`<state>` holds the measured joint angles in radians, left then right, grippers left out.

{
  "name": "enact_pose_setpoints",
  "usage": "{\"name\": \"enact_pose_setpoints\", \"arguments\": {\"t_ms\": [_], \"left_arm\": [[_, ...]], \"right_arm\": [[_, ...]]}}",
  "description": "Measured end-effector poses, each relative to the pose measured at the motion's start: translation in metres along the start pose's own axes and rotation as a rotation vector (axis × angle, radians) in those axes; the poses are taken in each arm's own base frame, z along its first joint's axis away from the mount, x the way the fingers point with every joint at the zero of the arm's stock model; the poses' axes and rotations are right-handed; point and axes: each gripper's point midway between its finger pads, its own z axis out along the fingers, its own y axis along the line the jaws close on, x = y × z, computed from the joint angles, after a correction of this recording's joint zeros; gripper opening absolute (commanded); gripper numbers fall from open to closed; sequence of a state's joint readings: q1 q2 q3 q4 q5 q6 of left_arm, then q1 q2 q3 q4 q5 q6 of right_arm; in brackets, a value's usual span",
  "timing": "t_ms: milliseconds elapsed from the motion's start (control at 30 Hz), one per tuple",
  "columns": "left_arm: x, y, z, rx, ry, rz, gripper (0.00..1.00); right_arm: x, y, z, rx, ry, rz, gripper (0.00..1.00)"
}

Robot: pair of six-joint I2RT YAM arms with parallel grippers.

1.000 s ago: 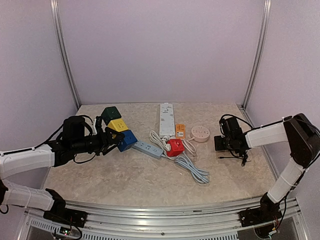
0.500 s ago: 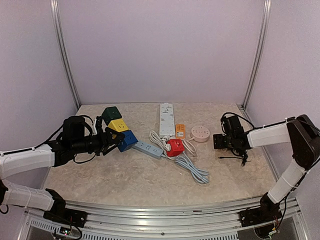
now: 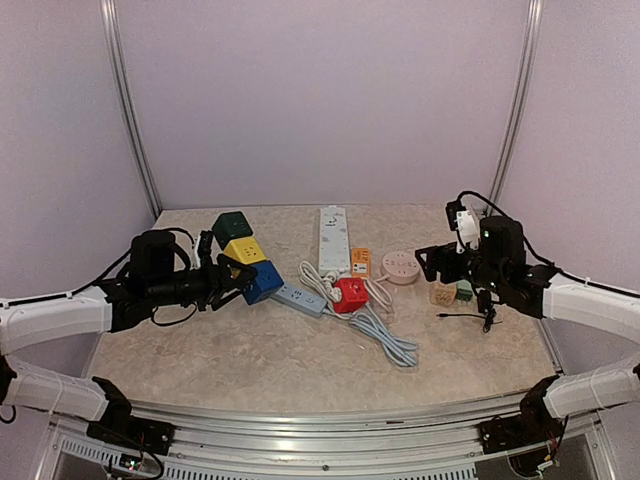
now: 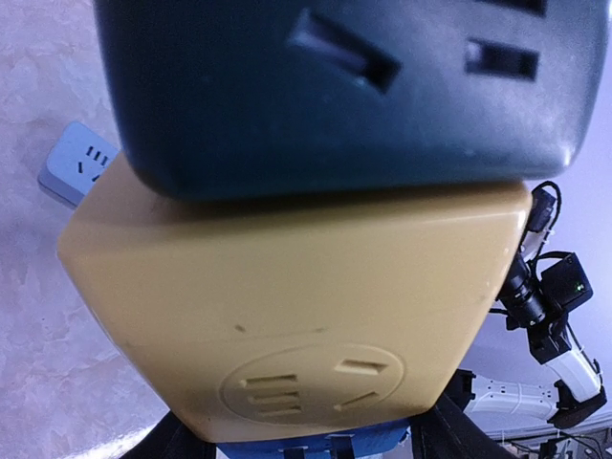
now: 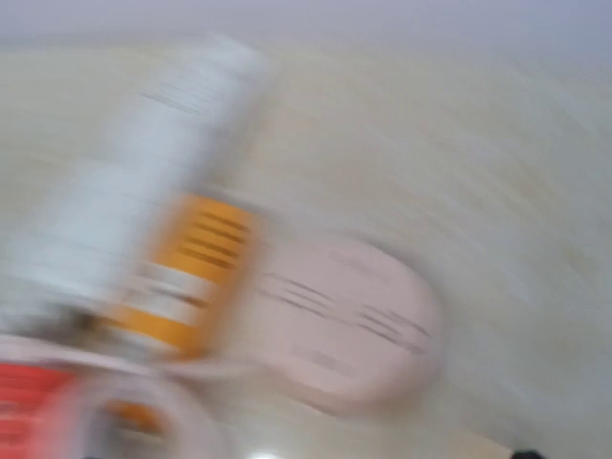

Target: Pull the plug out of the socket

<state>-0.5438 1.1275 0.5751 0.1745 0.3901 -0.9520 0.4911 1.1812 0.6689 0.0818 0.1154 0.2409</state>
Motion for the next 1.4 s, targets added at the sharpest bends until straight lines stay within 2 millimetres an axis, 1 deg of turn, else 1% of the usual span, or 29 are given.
{"name": "enact_pose_setpoints", "arguments": {"t_ms": [33,67,100,133,233,367,433,500,567,633,833,867,933,1033,1133,1233,1400], "left_arm": [[0.003,-0.006,0.004,0.011,0.014,0.007,0.34],[0.006,-0.011,0.007,0.023,0.028,0.016,0.34],[0.008,-0.016,0.01,0.035,0.037,0.024,0.34],[0.011,-0.023,0.015,0.053,0.051,0.035,0.34],[0.018,-0.039,0.026,0.1,0.074,0.068,0.34],[0.028,-0.05,0.036,0.125,0.1,0.093,0.34],[0.032,-0.053,0.04,0.126,0.105,0.106,0.33],[0.034,-0.055,0.041,0.128,0.102,0.122,0.33],[0.035,-0.056,0.041,0.124,0.095,0.132,0.33],[0.034,-0.055,0.042,0.12,0.088,0.139,0.33],[0.032,-0.055,0.042,0.111,0.072,0.155,0.33],[0.032,-0.055,0.042,0.112,0.072,0.156,0.33],[0.032,-0.055,0.042,0.112,0.071,0.159,0.33],[0.031,-0.056,0.042,0.114,0.07,0.16,0.33],[0.03,-0.058,0.042,0.118,0.067,0.164,0.33],[0.029,-0.059,0.042,0.12,0.065,0.169,0.33],[0.029,-0.059,0.042,0.12,0.064,0.174,0.33]], "right_arm": [[-0.01,0.016,-0.008,-0.053,-0.036,-0.014,0.92],[-0.022,0.038,-0.02,-0.125,-0.086,-0.028,0.92],[-0.029,0.049,-0.027,-0.165,-0.113,-0.034,0.92],[-0.038,0.07,-0.038,-0.237,-0.151,-0.043,0.92],[-0.046,0.109,-0.055,-0.38,-0.2,-0.043,0.92],[-0.039,0.15,-0.062,-0.516,-0.193,-0.042,0.92],[-0.026,0.171,-0.06,-0.576,-0.158,-0.053,0.92],[-0.013,0.188,-0.057,-0.621,-0.12,-0.066,0.92],[-0.003,0.201,-0.055,-0.657,-0.088,-0.081,0.92],[0.002,0.212,-0.053,-0.681,-0.069,-0.093,0.92],[-0.007,0.248,-0.05,-0.731,-0.064,-0.113,0.92],[-0.008,0.255,-0.046,-0.731,-0.063,-0.116,0.92],[-0.007,0.263,-0.04,-0.729,-0.05,-0.117,0.92],[0.001,0.27,-0.027,-0.707,-0.01,-0.117,0.92],[0.009,0.274,-0.018,-0.692,0.021,-0.117,0.92],[0.014,0.278,-0.015,-0.694,0.041,-0.116,0.92],[0.013,0.291,-0.014,-0.714,0.053,-0.108,0.92]]}}
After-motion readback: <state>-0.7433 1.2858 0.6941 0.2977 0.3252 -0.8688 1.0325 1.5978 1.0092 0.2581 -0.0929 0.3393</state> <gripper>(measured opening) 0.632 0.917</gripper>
